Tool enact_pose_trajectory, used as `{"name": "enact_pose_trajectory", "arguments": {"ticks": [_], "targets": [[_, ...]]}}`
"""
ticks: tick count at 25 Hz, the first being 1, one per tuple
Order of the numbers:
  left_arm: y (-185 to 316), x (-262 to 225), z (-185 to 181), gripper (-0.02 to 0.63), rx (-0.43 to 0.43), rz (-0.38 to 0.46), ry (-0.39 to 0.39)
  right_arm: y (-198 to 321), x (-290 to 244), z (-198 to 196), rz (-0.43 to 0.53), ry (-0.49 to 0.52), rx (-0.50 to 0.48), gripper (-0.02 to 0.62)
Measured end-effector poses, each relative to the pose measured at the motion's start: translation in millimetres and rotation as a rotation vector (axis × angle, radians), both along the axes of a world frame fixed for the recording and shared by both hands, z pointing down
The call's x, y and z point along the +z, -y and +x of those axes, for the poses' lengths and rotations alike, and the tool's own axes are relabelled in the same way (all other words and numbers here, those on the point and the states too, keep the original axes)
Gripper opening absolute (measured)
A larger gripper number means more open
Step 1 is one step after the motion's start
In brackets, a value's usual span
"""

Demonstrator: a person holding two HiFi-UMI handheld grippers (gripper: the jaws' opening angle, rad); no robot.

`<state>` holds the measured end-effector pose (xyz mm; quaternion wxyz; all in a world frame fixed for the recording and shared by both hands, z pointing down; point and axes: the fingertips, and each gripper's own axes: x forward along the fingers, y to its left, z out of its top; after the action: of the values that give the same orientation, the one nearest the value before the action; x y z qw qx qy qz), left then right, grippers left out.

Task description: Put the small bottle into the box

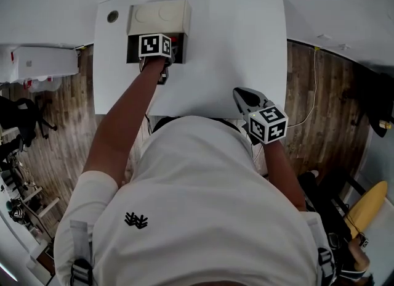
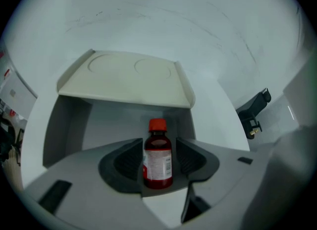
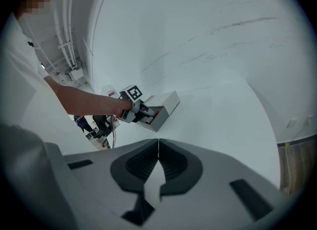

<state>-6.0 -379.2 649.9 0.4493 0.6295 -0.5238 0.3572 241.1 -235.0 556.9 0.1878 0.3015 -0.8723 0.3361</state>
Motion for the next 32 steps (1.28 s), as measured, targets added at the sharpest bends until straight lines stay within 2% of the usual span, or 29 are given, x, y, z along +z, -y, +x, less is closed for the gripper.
{"name": "enact_pose_trajectory", "arguments": {"ticks": [15,20,23,26,29,32], "targets": [[-15,-39,-8,0.215,0.028,0.131,-0.172,4,-18,-45,0.044,-0.027,-0.062,0.008],[-36,-63,-14,0.209,0.070,0.178,-0.245,-4,-22,-69,0.049,-0.040,-0.071,0.008],[-49,-78,-18,0.184,0.101,0.216,-0.286,-7,-28,-85,0.062,-0.044,-0.071,0.008],[-64,-93,-28,0.128,0.122,0.260,-0.323,-12,-32,-100,0.069,-0.049,-0.060,0.008],[-81,-108,-49,0.050,0.135,0.341,-0.310,-23,-36,-116,0.078,-0.058,-0.048,0.008],[-101,-117,-68,0.014,0.152,0.393,-0.307,-35,-42,-130,0.087,-0.068,-0.039,0.008]]}}
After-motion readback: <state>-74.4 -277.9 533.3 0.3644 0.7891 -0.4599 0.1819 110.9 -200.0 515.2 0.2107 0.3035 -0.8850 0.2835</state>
